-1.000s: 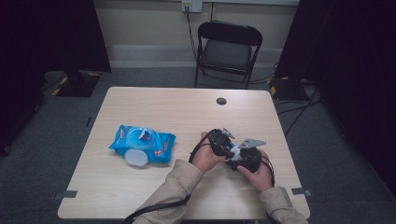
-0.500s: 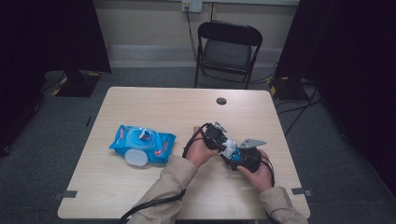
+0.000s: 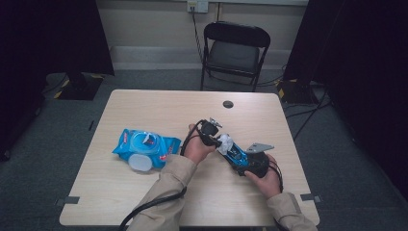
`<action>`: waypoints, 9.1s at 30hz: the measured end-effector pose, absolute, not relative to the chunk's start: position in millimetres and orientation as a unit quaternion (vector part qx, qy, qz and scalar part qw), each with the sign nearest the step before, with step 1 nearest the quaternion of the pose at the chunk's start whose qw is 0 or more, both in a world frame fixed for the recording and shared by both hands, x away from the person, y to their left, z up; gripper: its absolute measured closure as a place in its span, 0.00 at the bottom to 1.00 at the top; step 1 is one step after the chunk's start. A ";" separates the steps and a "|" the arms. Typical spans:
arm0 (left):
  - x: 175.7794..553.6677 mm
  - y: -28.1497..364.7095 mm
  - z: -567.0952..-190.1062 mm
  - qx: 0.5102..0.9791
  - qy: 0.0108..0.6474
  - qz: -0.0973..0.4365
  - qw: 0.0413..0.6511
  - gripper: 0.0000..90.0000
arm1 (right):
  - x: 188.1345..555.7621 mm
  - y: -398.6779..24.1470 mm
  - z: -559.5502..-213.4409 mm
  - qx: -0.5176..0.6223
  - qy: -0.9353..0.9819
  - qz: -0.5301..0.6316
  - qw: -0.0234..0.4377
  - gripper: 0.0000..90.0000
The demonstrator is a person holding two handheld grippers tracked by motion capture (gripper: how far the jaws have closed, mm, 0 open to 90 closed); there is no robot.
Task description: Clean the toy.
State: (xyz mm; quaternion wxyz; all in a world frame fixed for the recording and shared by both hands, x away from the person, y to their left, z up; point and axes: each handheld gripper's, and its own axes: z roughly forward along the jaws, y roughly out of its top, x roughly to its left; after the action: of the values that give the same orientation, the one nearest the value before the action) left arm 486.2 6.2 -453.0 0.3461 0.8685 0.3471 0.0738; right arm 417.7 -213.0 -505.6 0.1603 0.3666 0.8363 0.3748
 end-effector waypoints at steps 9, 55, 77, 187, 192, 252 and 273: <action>494.8 14.5 -444.5 0.859 0.362 0.099 0.349 0.91 | 417.7 -213.0 -505.6 0.366 0.836 0.375 0.161 0.27; 435.6 58.7 -465.0 0.853 0.368 0.074 0.362 0.90 | 418.8 -217.8 -502.6 0.389 0.829 0.378 0.136 0.19; 438.4 45.2 -473.0 0.859 0.358 0.060 0.360 0.90 | 448.8 -197.1 -474.4 0.375 0.825 0.395 0.152 0.36; 450.5 44.3 -460.6 0.842 0.376 0.088 0.377 0.92 | 449.3 -185.6 -486.2 0.383 0.819 0.392 0.169 0.47; 467.3 40.8 -468.8 0.841 0.388 0.105 0.363 0.92 | 449.4 -185.8 -486.3 0.382 0.819 0.393 0.168 0.47; 438.2 8.6 -486.9 0.858 0.366 0.070 0.353 0.92 | 449.2 -184.5 -486.1 0.382 0.820 0.390 0.169 0.47; 424.2 1.9 -485.9 0.866 0.349 0.026 0.357 0.92 | 449.9 -182.9 -485.3 0.383 0.822 0.385 0.171 0.47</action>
State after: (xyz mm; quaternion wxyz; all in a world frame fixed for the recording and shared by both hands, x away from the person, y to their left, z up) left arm 424.2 1.9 -485.9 0.3572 0.8661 0.3488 0.0261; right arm 449.9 -182.9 -485.3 0.1710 0.3826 0.8221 0.3854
